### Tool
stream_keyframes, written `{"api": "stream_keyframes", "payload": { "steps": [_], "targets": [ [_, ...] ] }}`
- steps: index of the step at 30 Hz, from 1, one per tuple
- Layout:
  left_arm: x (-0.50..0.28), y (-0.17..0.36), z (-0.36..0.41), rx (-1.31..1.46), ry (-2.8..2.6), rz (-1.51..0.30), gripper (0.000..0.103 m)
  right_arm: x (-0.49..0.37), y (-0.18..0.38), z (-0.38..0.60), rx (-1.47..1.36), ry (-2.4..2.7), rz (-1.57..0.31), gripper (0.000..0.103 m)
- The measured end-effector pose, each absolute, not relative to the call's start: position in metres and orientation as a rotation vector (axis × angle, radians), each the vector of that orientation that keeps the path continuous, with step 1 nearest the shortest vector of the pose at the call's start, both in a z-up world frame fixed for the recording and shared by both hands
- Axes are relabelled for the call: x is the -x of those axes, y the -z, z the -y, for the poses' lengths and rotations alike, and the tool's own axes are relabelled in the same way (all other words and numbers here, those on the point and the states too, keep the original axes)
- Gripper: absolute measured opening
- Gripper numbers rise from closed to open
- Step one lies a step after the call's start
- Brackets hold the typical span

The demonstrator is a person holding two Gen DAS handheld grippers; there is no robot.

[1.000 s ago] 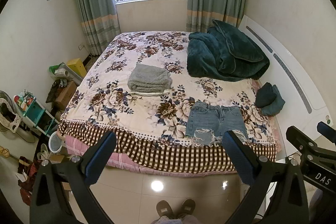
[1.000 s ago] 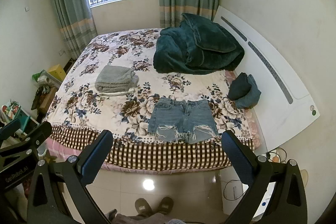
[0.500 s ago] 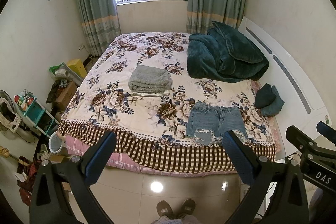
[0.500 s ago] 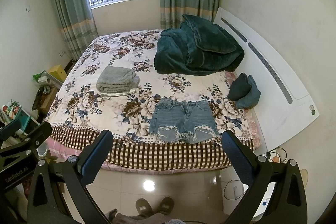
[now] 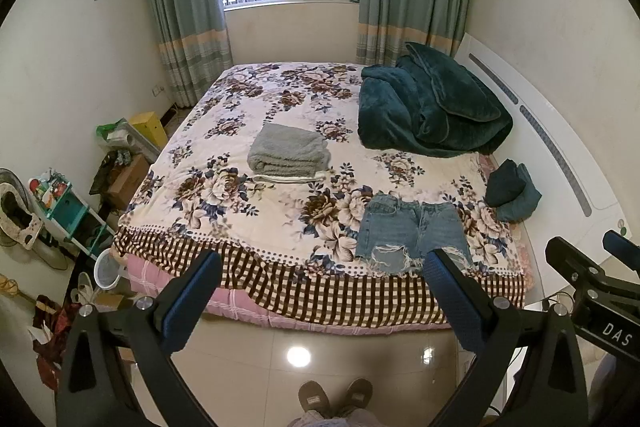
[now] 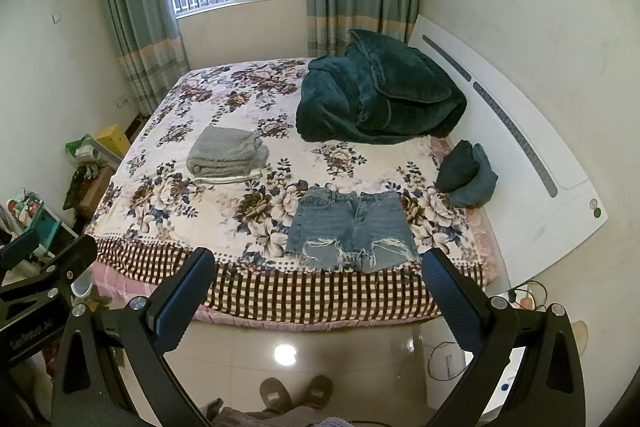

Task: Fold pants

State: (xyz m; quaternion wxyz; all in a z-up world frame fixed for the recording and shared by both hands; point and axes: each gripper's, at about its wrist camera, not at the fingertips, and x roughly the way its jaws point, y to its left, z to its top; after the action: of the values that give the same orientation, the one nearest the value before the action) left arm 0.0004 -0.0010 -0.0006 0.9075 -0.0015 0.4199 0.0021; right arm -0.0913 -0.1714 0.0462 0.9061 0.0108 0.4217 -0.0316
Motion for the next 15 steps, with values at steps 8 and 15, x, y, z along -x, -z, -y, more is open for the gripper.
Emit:
{"api": "stream_keyframes", "payload": {
  "steps": [8, 15],
  "targets": [
    [0.000, 0.000, 0.001, 0.005, -0.002, -0.864, 0.103, 0.094, -0.047, 0.172, -0.022, 0.064, -0.867, 0.103],
    [0.000, 0.001, 0.001, 0.007, -0.002, -0.862, 0.103, 0.095, -0.056, 0.161, -0.021, 0.064, -0.868, 0.103]
  ]
}}
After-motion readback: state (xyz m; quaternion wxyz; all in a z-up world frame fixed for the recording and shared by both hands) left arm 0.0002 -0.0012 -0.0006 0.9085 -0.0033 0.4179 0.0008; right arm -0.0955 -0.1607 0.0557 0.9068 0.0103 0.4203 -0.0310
